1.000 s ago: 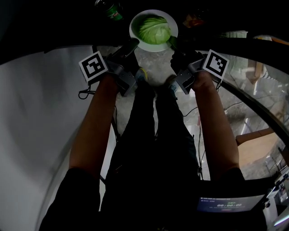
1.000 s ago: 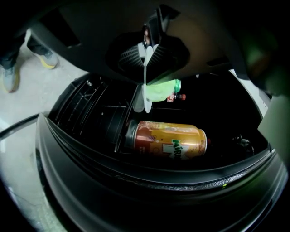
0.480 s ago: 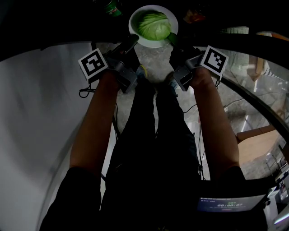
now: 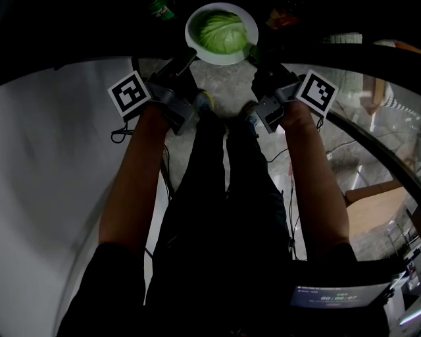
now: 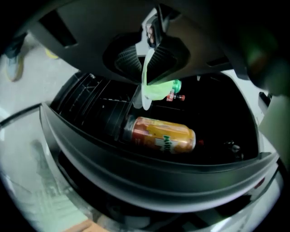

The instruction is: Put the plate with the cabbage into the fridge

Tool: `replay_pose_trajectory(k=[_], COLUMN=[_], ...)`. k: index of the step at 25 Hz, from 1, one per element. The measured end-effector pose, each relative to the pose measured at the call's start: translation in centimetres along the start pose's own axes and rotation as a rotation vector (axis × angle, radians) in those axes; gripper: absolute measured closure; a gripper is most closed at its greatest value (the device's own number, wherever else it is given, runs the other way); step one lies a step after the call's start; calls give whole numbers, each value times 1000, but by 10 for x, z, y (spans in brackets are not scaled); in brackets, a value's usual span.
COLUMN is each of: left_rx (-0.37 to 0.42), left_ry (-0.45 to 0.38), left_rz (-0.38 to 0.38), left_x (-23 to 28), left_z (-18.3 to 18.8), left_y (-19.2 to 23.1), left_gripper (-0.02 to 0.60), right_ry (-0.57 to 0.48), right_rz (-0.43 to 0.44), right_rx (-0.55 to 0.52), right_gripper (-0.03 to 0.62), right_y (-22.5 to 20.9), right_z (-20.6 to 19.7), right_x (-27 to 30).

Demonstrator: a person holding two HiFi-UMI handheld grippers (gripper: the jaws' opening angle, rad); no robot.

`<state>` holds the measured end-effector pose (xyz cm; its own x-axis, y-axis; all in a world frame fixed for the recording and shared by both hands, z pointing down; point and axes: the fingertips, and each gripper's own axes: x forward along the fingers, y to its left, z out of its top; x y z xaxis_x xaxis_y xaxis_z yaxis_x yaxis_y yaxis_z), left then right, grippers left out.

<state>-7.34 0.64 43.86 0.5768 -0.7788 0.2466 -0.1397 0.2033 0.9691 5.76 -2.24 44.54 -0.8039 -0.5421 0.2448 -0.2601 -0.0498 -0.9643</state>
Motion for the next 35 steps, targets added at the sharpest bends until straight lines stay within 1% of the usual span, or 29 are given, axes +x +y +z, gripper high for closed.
replay_pose_trajectory(k=[6,7,8,9,11,14,15,17,18,20,24,28,30,35], left_rx=[23,39,74,130,285,582,684,861,932,1035,1142,1222,1237,1243], left_ry=[-16,-21,-27,-31,-27,-9,-12,-10,0,28,61,79,83,86], left_rz=[21,36,64,102,174,258,280,306,312,315,322,344,343,337], left_x=[-6,-8,-10,-13,-17,-18,-19,-17,-16,-12,-7,-7,-6,-5], left_z=[-2,-1,1,3,6,7,7,5,2,-7,-20,-25,-25,-21], left_y=[2,4,6,8,7,-3,-7,-13,-15,-16,-13,-10,-8,-8], left_gripper=[569,569,569,571,571,572,572,573,577,577,577,577,577,577], right_ry=[-25,-28,-31,-33,-31,-19,-15,2,14,40,76,91,94,95], right_rz=[-26,-28,-28,-31,-61,-126,-134,-139,-142,-155,-182,-194,-195,-199], right_rx=[-91,-114,-143,-180,-284,-477,-529,-617,-657,-731,-835,-878,-887,-906], right_gripper=[571,571,571,571,572,572,589,589,589,589,589,589,589,589], right_y=[0,2,4,6,9,9,10,13,14,14,12,12,11,11], right_z=[2,3,3,3,0,-4,-6,-12,-15,-22,-31,-37,-38,-37], right_x=[-7,-8,-9,-10,-13,-18,-18,-16,-14,-11,-9,-9,-9,-5])
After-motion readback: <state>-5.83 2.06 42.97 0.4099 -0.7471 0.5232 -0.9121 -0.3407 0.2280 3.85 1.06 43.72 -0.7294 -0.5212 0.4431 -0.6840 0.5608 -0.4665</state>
